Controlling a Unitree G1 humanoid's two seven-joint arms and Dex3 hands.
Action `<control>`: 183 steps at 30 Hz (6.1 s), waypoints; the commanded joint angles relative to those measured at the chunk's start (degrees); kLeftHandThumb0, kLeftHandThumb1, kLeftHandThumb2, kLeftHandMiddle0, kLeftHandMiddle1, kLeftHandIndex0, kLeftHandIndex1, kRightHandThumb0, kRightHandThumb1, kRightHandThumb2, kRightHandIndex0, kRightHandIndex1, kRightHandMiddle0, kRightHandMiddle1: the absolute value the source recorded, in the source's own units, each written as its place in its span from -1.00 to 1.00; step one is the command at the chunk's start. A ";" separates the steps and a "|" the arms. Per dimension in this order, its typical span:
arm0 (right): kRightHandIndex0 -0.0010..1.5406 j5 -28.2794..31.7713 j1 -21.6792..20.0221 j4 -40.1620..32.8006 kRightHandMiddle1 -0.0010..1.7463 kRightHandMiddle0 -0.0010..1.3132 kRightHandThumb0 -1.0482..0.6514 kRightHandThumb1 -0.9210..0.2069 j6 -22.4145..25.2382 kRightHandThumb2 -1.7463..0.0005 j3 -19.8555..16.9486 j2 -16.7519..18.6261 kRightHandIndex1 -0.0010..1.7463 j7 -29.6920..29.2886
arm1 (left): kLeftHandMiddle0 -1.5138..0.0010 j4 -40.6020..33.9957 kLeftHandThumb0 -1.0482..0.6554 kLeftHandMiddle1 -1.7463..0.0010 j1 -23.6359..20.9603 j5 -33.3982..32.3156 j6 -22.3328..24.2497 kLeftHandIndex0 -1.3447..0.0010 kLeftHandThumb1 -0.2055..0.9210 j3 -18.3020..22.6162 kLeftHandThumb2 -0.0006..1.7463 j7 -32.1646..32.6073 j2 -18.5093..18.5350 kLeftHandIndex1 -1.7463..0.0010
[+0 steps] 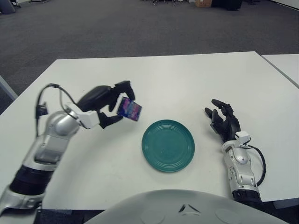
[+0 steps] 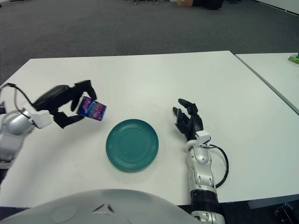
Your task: Put the gum into the plate.
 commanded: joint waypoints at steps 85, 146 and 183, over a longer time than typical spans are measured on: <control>-0.19 -2.87 5.25 2.02 0.00 -0.79 -0.53 -1.00 3.68 0.09 3.11 2.82 -0.99 -3.99 | 1.00 9.68 -1.00 1.00 6.33 5.55 5.52 1.00 1.00 -4.86 -0.73 7.13 -16.85 1.00; -0.22 -1.98 6.02 2.99 0.01 -0.81 -0.57 -1.00 3.80 0.10 2.74 2.45 -0.99 -1.68 | 0.28 28.22 -0.61 -0.16 19.35 -16.87 -3.82 0.43 1.00 9.05 -0.10 20.13 -35.95 -0.41; -0.19 -1.90 7.00 1.84 0.02 -0.84 -0.56 -1.00 4.15 0.10 3.13 2.57 -0.98 -1.64 | 0.27 22.83 -0.62 -0.05 21.81 -17.17 0.15 0.49 1.00 8.17 -0.12 20.24 -36.31 -0.32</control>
